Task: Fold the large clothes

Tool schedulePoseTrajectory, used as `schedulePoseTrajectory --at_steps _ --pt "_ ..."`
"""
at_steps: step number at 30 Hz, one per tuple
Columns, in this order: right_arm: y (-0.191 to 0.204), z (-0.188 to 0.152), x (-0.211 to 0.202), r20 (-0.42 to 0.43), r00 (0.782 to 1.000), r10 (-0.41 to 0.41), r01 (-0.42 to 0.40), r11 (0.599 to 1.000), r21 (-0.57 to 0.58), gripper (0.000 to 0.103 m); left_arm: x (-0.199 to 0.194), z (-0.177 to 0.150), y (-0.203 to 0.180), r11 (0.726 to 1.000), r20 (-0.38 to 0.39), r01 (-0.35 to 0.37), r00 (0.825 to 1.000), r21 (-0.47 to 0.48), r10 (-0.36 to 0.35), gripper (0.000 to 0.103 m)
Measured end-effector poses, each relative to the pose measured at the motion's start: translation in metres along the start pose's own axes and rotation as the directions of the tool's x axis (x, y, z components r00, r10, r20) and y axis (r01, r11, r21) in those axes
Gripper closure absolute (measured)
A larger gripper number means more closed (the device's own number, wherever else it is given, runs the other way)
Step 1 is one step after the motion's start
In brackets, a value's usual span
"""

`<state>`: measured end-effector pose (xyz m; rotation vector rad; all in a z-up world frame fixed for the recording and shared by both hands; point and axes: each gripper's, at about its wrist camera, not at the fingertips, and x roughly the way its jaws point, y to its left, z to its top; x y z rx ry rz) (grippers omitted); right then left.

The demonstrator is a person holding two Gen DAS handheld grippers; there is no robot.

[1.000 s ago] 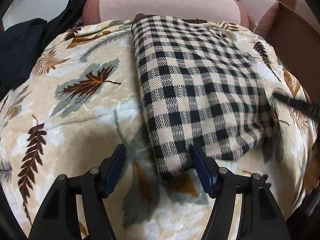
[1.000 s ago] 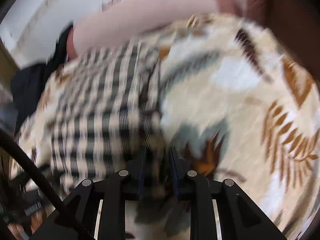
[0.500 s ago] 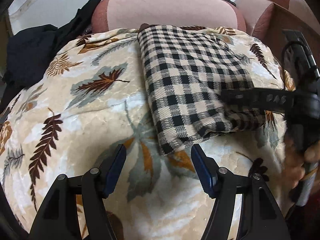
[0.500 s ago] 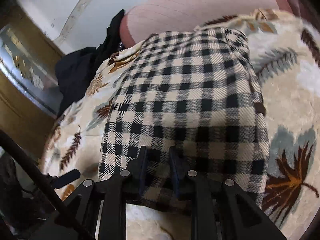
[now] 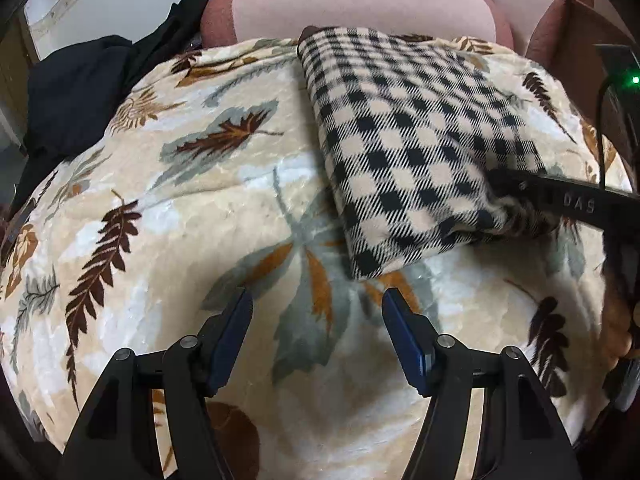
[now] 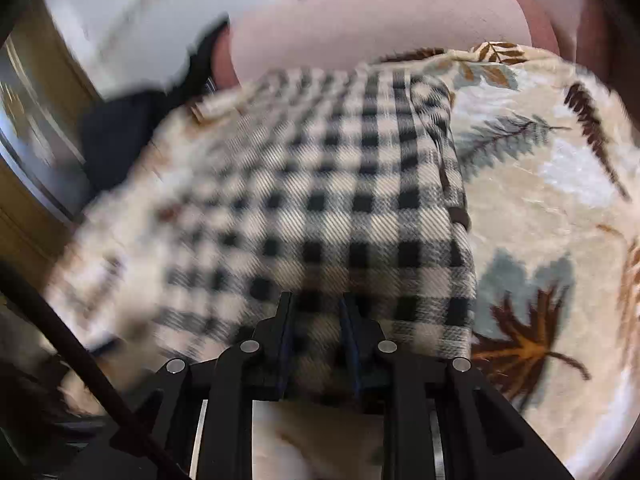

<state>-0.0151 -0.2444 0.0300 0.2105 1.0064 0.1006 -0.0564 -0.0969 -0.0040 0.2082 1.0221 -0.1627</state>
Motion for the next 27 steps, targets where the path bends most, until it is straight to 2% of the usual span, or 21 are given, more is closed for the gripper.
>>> schedulePoseTrajectory --at_steps 4,7,9,11,14,19,22,27 --pt "-0.022 0.005 -0.017 0.055 0.988 -0.142 0.139 0.988 0.069 0.079 0.013 -0.006 0.001 1.000 -0.041 -0.008 0.999 0.003 0.008 0.037" --pt "-0.033 0.005 -0.039 0.085 0.970 -0.226 0.216 0.970 0.114 0.072 0.017 -0.010 0.002 1.000 -0.044 -0.007 0.999 -0.016 0.006 0.034" --pt "-0.033 0.001 -0.051 0.095 0.974 -0.207 0.193 0.971 0.144 0.062 0.017 -0.012 0.005 0.999 -0.042 -0.013 0.999 -0.032 0.012 0.030" --pt "-0.029 -0.004 -0.060 0.095 0.979 -0.178 0.160 0.972 0.170 0.046 0.018 -0.013 0.007 0.999 -0.045 -0.013 0.999 -0.047 0.011 0.026" --pt "-0.019 -0.023 -0.071 0.068 0.984 -0.163 0.149 0.972 0.184 0.045 0.020 -0.015 0.011 0.998 -0.043 -0.016 0.999 -0.060 0.013 0.019" --pt "-0.017 -0.063 -0.077 0.021 0.981 -0.190 0.180 0.955 0.235 0.045 0.025 -0.015 0.015 0.998 -0.041 -0.001 0.999 -0.058 -0.002 0.010" --pt "-0.018 -0.074 -0.073 0.011 0.981 -0.193 0.183 0.946 0.266 0.045 0.028 -0.015 0.018 0.998 -0.041 0.017 0.999 -0.059 -0.019 0.009" --pt "-0.007 -0.086 -0.068 0.000 0.968 -0.253 0.245 0.937 0.248 0.045 0.020 -0.016 0.022 0.995 -0.043 0.032 0.998 -0.099 -0.036 0.009"
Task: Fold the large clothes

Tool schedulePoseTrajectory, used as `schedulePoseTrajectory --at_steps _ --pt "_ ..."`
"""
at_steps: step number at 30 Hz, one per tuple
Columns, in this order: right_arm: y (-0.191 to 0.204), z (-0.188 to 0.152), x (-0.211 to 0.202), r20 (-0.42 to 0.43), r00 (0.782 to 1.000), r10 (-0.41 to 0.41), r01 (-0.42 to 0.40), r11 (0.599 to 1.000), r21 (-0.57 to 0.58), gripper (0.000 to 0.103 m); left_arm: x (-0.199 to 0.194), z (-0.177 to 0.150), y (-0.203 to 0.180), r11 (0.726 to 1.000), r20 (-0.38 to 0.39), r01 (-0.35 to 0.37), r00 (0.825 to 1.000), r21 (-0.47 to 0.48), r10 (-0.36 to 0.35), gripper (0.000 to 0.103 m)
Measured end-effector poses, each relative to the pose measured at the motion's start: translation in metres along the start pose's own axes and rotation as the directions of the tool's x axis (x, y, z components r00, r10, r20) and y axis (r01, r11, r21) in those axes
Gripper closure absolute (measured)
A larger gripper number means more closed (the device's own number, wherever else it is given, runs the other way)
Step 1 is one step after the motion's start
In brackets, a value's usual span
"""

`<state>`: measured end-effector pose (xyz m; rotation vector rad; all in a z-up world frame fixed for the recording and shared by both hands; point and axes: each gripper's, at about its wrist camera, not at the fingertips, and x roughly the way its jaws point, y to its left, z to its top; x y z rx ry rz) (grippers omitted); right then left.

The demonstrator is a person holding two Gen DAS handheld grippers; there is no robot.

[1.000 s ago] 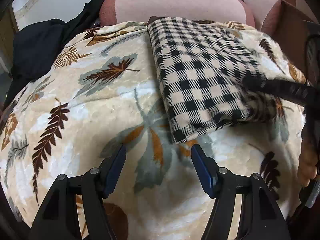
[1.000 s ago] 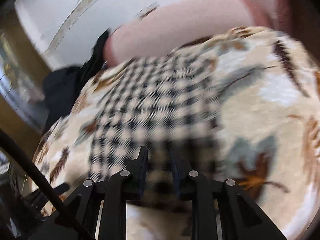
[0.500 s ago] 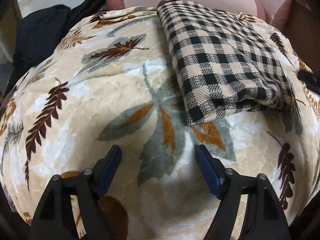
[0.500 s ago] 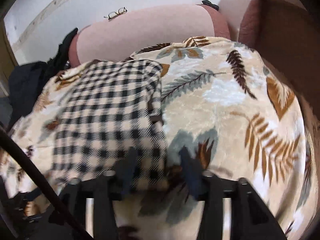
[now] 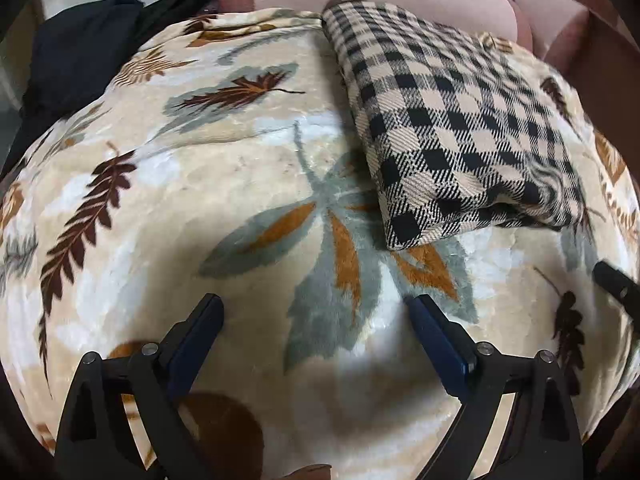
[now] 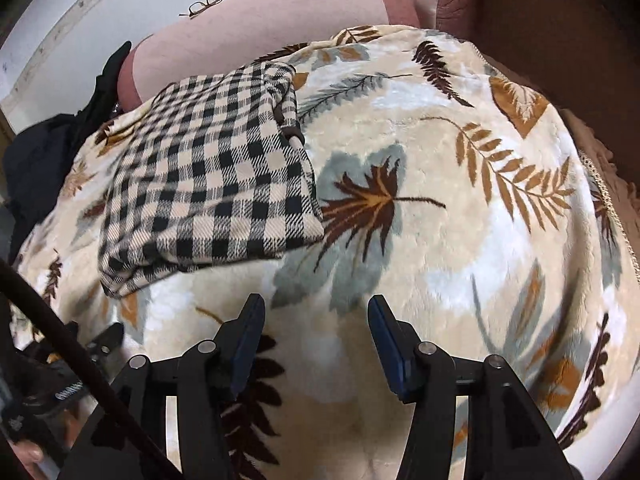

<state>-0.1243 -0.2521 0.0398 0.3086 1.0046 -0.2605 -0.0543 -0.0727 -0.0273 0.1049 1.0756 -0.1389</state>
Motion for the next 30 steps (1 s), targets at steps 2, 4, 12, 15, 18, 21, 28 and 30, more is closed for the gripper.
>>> schedulePoseTrajectory --at_steps 2,4,12,15,18,21,28,30 --pt "0.005 -0.005 0.000 0.011 1.000 -0.024 0.024 1.000 -0.020 0.042 -0.007 -0.004 0.001 1.000 0.006 -0.011 1.000 -0.012 0.011 0.009" --pt "0.010 -0.010 0.001 0.018 0.998 -0.060 0.061 0.997 -0.053 0.041 -0.020 -0.008 0.001 1.000 0.033 -0.013 0.999 -0.028 0.014 0.009" --pt "0.029 -0.014 -0.012 0.135 0.978 -0.157 0.178 0.971 -0.161 0.040 -0.068 -0.017 -0.008 0.999 0.189 -0.050 0.981 -0.016 0.052 0.009" --pt "0.034 -0.015 -0.019 0.177 0.968 -0.177 0.209 0.961 -0.181 0.038 -0.075 -0.018 -0.012 0.999 0.200 -0.049 0.978 -0.013 0.050 0.009" --pt "0.035 -0.015 -0.022 0.190 0.964 -0.186 0.222 0.957 -0.187 0.037 -0.077 -0.019 -0.015 0.998 0.200 -0.055 0.978 -0.005 0.055 0.009" --pt "0.033 -0.014 -0.021 0.185 0.966 -0.182 0.215 0.960 -0.177 0.036 -0.077 -0.021 -0.018 0.998 0.192 -0.067 0.979 -0.008 0.067 0.009" --pt "0.036 -0.015 -0.023 0.196 0.961 -0.194 0.231 0.955 -0.188 0.036 -0.075 -0.022 -0.018 0.997 0.175 -0.072 0.982 -0.012 0.073 0.009" --pt "0.038 -0.016 -0.023 0.200 0.960 -0.198 0.238 0.951 -0.198 0.035 -0.075 -0.023 -0.019 0.997 0.174 -0.076 0.982 -0.007 0.076 0.009"
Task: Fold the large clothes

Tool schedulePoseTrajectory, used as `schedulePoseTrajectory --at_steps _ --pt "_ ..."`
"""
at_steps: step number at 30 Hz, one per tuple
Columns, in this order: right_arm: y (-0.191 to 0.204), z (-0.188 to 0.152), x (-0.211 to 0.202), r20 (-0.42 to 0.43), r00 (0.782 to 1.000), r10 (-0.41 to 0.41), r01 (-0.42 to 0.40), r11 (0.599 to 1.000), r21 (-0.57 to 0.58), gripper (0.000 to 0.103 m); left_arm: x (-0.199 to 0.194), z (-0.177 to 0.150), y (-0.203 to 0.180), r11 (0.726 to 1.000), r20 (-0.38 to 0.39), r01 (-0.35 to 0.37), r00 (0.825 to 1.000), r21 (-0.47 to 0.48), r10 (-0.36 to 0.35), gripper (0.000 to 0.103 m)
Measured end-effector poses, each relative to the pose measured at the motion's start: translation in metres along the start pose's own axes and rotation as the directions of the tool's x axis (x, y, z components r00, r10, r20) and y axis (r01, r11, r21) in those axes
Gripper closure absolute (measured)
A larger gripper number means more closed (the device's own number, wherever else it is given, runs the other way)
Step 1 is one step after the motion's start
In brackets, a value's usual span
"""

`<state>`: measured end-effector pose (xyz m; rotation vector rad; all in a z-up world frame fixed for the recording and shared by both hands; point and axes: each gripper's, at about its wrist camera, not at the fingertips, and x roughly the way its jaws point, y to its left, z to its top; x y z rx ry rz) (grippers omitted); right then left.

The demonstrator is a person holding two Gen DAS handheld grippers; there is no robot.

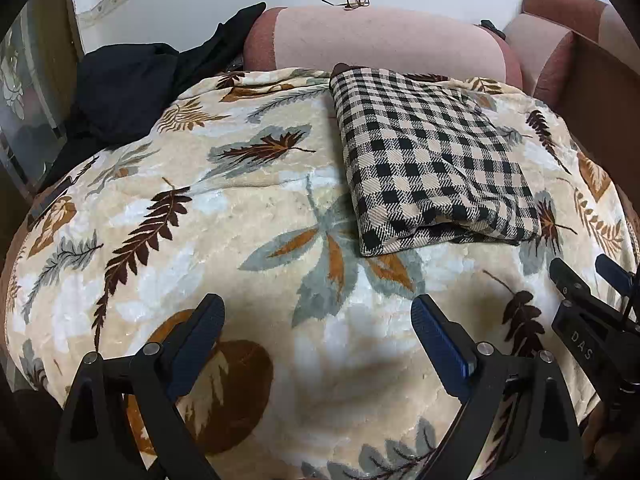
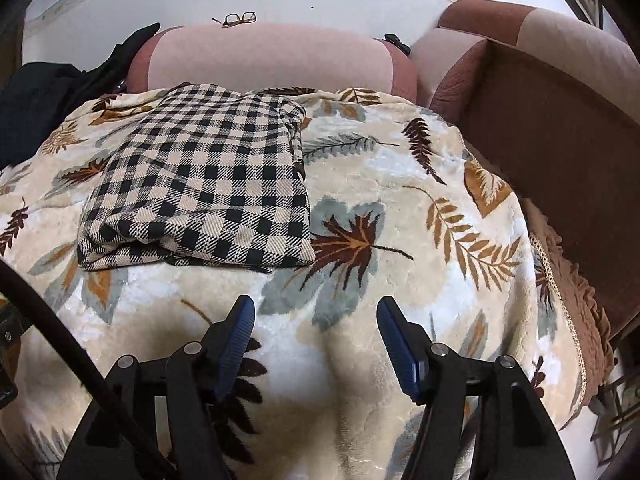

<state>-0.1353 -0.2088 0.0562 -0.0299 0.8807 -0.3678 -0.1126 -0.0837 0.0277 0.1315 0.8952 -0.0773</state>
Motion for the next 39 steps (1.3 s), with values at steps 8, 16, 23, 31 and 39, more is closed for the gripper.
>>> schedulePoseTrajectory --at_steps 8,16,23,31,39 --pt "0.001 0.000 -0.003 0.007 1.000 0.002 -0.002 1.000 -0.006 0.035 -0.004 -0.003 -0.005 0.999 0.017 -0.019 1.000 0.027 0.018 0.009" --pt "0.003 0.000 -0.001 -0.001 1.000 0.008 -0.008 1.000 -0.011 0.035 -0.001 -0.004 -0.007 0.999 0.009 -0.023 1.000 0.034 0.023 0.009" --pt "0.002 0.000 0.000 0.001 1.000 0.009 -0.009 1.000 -0.012 0.035 0.001 -0.006 -0.009 0.999 0.003 -0.020 1.000 0.046 0.020 0.009" --pt "0.002 0.000 0.000 0.000 1.000 0.010 -0.010 1.000 -0.011 0.035 0.006 -0.007 -0.009 0.999 -0.016 -0.006 1.000 0.052 0.007 0.009" --pt "0.003 -0.001 0.000 0.000 1.000 0.014 -0.014 1.000 -0.006 0.034 0.009 -0.008 -0.007 0.999 -0.023 0.002 1.000 0.044 -0.001 0.009"
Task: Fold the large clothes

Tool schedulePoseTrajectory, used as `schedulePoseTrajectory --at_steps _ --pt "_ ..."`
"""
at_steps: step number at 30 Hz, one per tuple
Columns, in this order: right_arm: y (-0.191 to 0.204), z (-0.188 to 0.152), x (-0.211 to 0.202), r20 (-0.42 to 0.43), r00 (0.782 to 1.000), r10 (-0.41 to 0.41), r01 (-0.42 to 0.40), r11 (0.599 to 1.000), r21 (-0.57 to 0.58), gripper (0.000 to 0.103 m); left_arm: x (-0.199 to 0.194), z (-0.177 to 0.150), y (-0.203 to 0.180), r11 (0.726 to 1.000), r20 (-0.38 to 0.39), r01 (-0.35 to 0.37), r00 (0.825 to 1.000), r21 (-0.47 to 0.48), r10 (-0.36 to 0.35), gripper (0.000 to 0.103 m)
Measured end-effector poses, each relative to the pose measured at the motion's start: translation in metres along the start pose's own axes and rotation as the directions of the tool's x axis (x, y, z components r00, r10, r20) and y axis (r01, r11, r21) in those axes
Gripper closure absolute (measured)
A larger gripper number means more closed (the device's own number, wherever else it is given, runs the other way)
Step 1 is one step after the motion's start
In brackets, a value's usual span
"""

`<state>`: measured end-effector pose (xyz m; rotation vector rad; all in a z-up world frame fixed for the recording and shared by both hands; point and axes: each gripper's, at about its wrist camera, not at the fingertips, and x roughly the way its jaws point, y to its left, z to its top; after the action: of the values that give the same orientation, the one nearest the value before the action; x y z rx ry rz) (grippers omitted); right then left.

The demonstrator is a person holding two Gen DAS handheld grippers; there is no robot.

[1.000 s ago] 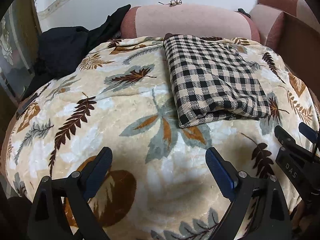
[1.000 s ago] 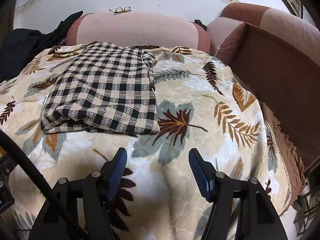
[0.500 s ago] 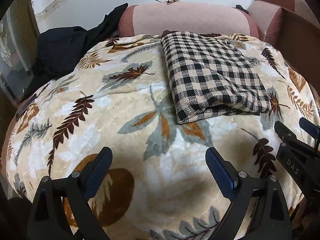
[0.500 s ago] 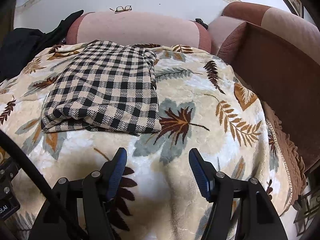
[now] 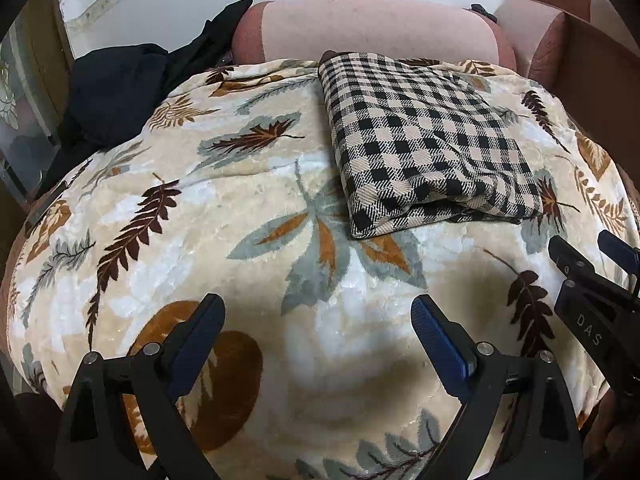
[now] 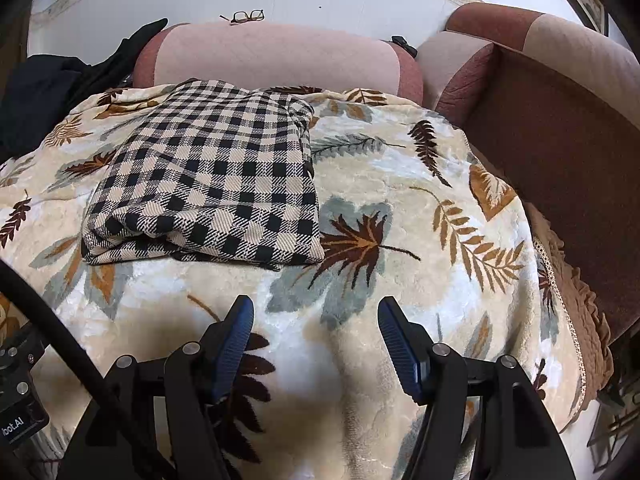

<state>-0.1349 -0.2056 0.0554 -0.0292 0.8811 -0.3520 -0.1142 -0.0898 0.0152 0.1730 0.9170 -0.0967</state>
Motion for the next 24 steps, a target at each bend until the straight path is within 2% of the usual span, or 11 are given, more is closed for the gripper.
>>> schedulePoseTrajectory --at_steps 7,24 --pt "-0.004 0.004 -0.013 0.083 0.996 0.013 -0.016 0.999 0.037 0.031 -0.007 0.003 0.001 1.000 0.038 0.000 0.999 -0.009 0.000 0.009" --pt "-0.006 0.005 -0.014 0.090 0.996 0.009 -0.014 0.998 0.054 0.031 -0.010 0.003 0.000 1.000 0.039 0.016 0.999 -0.015 -0.016 0.009"
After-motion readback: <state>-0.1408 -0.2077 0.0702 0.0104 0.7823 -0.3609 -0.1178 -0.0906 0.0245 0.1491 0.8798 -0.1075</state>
